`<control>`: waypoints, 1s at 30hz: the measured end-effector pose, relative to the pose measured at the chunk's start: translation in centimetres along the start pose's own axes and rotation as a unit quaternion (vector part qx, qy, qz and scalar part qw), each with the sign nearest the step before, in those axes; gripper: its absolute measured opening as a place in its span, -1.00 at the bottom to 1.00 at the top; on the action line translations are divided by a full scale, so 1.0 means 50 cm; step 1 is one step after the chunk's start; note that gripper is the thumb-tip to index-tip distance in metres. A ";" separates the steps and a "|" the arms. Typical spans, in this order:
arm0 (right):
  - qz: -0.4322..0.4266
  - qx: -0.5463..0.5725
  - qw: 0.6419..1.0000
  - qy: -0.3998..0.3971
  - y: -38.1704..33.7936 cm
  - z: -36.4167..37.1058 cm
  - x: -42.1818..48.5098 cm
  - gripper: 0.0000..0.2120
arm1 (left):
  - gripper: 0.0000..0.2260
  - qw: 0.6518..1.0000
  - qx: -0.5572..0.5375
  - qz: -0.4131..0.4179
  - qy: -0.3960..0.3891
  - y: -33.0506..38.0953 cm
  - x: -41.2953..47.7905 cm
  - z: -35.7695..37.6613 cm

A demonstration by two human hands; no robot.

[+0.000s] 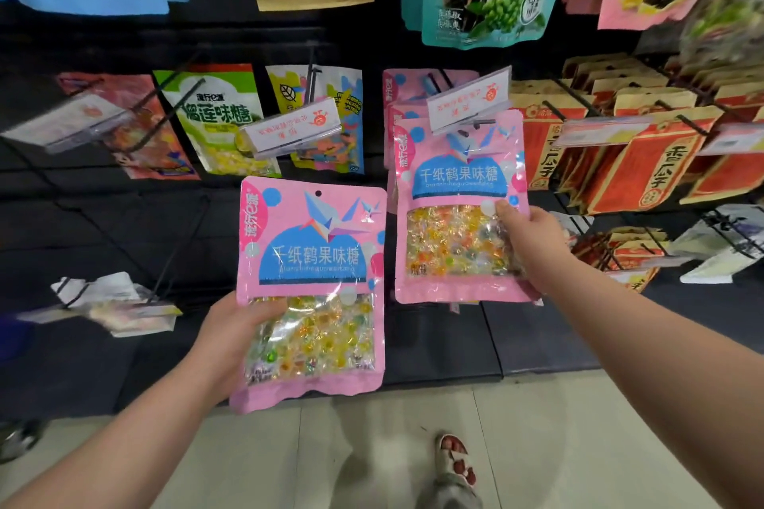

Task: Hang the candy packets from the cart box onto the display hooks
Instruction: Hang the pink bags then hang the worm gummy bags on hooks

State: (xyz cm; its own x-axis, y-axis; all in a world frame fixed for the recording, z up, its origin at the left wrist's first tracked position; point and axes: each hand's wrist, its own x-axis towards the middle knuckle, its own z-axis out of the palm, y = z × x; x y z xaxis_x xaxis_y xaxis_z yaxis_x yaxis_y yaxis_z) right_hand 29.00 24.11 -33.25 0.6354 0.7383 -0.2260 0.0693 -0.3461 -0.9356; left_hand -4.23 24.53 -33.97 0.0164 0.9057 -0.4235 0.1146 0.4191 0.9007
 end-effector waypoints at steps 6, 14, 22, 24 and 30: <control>-0.002 0.013 1.000 0.007 0.009 0.045 0.077 -0.78 | -0.78 1.000 -0.012 0.005 -0.009 -0.011 0.026 0.033; -0.005 0.041 0.999 0.001 0.047 0.098 0.196 -0.75 | -0.73 0.998 -0.004 0.017 -0.061 -0.036 0.079 0.098; -0.007 0.031 0.999 -0.014 0.043 0.115 0.285 -0.70 | -0.57 0.996 -0.029 0.025 -0.086 -0.053 0.125 0.151; -0.008 0.008 1.000 -0.008 0.046 0.112 0.292 -0.67 | -0.51 0.994 -0.033 0.028 -0.096 -0.054 0.127 0.163; -0.055 -0.002 0.999 -0.001 0.045 0.063 0.190 -0.78 | -0.60 0.991 -0.047 0.036 -0.119 -0.048 0.119 0.206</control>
State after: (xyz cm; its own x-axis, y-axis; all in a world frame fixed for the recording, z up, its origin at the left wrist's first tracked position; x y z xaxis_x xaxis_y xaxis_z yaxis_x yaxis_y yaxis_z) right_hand 32.79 32.18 -38.37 0.6228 0.7726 -0.1231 0.1408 -0.2654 -0.9538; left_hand 5.82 28.28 -39.64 0.2558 0.8980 -0.3579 0.0122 0.3672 0.9301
